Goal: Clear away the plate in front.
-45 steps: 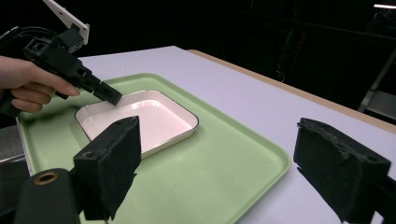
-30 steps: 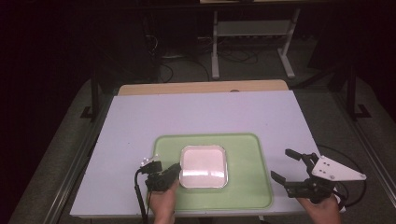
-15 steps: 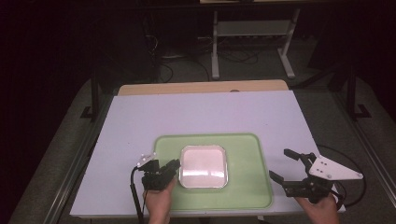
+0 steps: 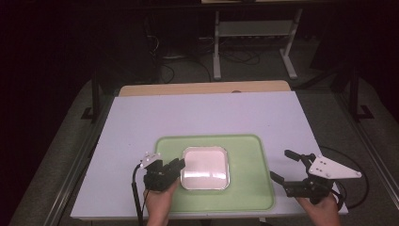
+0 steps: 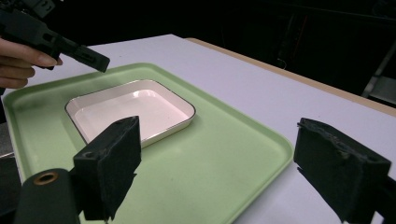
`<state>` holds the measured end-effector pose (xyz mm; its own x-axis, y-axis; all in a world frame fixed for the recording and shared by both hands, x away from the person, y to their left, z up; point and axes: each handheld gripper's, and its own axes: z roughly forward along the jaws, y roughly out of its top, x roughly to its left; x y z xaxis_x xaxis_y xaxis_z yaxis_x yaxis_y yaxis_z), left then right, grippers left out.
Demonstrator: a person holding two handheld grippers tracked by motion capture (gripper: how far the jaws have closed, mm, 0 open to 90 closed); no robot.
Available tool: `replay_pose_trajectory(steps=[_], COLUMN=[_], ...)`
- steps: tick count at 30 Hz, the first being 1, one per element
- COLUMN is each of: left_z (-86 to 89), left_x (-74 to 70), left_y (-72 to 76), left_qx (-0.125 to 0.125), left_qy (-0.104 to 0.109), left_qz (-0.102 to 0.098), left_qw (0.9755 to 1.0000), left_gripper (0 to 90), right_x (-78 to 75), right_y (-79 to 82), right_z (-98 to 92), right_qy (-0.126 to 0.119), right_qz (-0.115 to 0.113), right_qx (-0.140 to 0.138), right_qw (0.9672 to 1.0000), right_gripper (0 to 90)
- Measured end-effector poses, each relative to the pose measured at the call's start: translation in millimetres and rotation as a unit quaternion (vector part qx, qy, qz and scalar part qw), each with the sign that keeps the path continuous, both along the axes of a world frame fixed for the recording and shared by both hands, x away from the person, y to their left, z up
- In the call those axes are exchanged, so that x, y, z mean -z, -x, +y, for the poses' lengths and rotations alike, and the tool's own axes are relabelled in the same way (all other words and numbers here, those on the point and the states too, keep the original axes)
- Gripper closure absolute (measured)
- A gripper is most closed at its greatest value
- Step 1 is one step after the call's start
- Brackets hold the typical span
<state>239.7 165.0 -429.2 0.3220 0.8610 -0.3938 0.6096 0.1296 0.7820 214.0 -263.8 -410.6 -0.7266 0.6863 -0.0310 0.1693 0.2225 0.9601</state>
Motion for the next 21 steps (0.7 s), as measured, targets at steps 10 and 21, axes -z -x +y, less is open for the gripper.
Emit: replay_pose_trajectory(steps=[10, 21], left_z=[0.1, 1.2], left_x=[-8.7, -14.5], left_y=[-5.7, -7.8], left_qx=[0.019, 0.06], left_qy=[-0.015, -0.041], left_qz=[-0.015, -0.042], left_qw=[0.9996, 0.9965], left_gripper=[66.2, 59.5], right_x=[0.7, 0.4], right_y=[-1.0, -1.3], right_z=[-1.3, -1.2], right_qy=[0.002, 0.004], right_qz=[0.004, 0.004], right_qx=[0.001, 0.003], right_qw=[1.0, 1.0], right_gripper=[14.0, 13.9])
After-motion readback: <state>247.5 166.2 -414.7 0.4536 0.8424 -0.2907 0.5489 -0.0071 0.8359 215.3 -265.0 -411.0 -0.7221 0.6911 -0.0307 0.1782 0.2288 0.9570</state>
